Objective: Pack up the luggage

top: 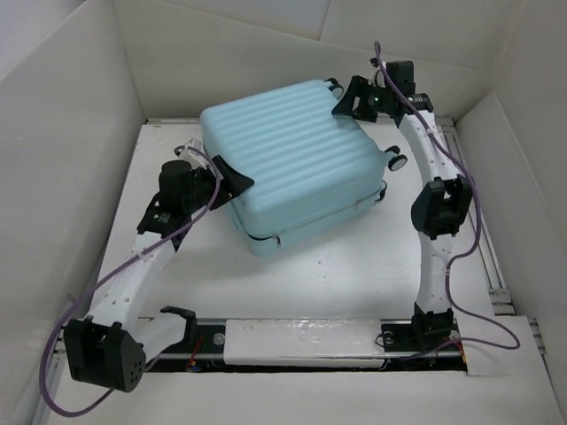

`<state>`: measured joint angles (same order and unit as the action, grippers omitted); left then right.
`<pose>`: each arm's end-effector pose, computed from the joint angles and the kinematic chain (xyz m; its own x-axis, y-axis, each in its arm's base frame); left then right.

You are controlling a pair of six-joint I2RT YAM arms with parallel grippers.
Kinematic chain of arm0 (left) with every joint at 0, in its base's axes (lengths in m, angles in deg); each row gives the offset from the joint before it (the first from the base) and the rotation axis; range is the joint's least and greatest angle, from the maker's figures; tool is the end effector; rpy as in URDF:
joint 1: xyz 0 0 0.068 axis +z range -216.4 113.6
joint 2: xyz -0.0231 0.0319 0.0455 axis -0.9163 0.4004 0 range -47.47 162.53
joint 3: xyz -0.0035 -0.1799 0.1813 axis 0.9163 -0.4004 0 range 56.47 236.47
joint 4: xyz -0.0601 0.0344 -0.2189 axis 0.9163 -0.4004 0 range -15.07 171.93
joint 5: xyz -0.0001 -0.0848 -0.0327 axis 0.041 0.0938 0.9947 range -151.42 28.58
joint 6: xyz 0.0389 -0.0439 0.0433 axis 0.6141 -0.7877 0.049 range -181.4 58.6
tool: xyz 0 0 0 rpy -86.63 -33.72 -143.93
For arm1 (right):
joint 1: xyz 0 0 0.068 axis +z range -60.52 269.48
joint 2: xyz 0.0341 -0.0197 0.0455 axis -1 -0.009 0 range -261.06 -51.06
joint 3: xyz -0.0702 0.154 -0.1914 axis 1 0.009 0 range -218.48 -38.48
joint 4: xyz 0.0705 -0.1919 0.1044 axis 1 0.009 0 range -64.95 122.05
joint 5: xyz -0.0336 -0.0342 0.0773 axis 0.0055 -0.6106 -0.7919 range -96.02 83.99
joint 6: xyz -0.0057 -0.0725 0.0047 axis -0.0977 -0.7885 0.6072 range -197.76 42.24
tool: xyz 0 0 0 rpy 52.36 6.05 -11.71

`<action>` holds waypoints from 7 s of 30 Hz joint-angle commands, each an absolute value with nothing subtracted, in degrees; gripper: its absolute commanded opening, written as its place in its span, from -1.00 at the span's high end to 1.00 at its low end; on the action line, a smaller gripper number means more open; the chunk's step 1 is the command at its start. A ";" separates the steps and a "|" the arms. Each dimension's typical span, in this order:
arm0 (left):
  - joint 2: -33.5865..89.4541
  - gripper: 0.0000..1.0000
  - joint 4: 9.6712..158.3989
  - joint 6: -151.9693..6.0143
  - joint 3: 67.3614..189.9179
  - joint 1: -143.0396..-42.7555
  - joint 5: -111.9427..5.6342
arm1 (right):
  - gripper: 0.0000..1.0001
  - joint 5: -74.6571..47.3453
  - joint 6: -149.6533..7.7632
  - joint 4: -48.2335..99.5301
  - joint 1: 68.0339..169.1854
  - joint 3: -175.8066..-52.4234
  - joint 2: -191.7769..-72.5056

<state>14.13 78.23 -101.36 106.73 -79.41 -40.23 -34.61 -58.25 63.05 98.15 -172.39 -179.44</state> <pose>0.2361 -0.0770 0.3134 -0.5471 -0.4882 -0.6799 0.2591 0.6737 -0.6922 0.4741 0.1016 0.3181 -0.6777 0.1933 -0.7095 -0.3238 0.7878 0.5239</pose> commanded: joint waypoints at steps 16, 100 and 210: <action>3.25 -0.92 44.65 -99.44 128.65 -86.88 -63.79 | -0.86 -47.53 -56.21 65.90 98.62 -171.38 -155.75; -4.14 0.81 106.53 -113.78 64.83 -85.29 -57.56 | 0.62 -8.85 -46.65 -44.73 147.40 -59.40 -134.38; 14.84 1.00 129.92 -119.05 65.87 -91.62 -53.86 | 1.00 37.75 -25.55 35.17 180.63 -85.93 -121.53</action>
<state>14.26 123.40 -120.97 65.81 -90.34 -56.51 38.50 -25.12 40.84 179.85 -81.62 -118.98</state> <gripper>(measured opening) 0.273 0.009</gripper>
